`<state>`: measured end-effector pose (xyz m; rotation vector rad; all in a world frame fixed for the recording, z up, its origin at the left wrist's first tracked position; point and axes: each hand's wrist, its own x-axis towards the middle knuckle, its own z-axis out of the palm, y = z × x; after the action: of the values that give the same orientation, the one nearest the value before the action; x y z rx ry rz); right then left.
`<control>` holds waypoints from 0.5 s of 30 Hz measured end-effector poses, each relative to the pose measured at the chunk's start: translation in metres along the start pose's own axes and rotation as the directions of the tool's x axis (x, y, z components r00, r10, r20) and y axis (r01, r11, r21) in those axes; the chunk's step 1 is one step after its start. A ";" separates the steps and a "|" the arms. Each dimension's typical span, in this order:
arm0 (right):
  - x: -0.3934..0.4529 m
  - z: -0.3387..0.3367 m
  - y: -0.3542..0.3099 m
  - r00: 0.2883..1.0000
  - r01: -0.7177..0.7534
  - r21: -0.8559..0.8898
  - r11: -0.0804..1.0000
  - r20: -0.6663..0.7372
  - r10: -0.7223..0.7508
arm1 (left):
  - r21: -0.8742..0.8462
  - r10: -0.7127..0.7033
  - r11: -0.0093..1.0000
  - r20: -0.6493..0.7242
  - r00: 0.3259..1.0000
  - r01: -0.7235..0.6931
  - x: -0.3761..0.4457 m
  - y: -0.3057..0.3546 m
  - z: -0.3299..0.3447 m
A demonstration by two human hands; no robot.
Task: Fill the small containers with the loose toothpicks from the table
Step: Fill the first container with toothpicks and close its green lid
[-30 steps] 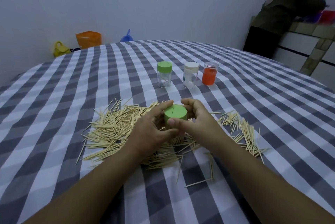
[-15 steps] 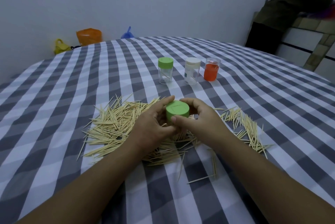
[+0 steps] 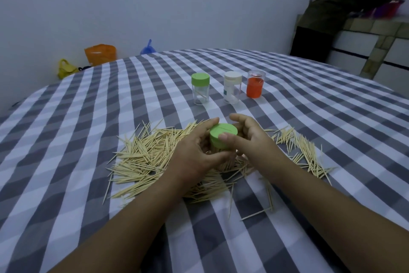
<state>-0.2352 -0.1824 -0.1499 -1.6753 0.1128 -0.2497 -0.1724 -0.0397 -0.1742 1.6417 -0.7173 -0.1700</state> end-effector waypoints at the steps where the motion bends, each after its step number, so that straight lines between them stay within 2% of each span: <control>1: -0.001 -0.001 -0.001 0.999 -0.018 0.033 0.999 0.031 0.017 | -0.007 -0.004 1.000 0.000 1.000 0.004 0.000 0.000 0.000; 5: -0.001 -0.007 -0.002 0.998 -0.036 0.005 0.999 0.055 0.036 | -0.030 -0.021 0.999 0.016 1.000 0.022 -0.001 0.002 0.001; 11: 0.001 -0.003 0.002 1.000 -0.009 -0.026 1.000 -0.026 0.008 | -0.053 -0.033 0.998 0.030 0.999 0.035 0.001 -0.002 -0.001; 15: 0.001 -0.005 0.003 0.997 -0.038 0.011 0.999 0.065 0.037 | -0.082 -0.040 0.996 0.051 0.998 0.044 0.002 -0.005 0.000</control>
<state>-0.2351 -0.1879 -0.1527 -1.6659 0.0939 -0.1668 -0.1690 -0.0403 -0.1785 1.5787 -0.7037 -0.2678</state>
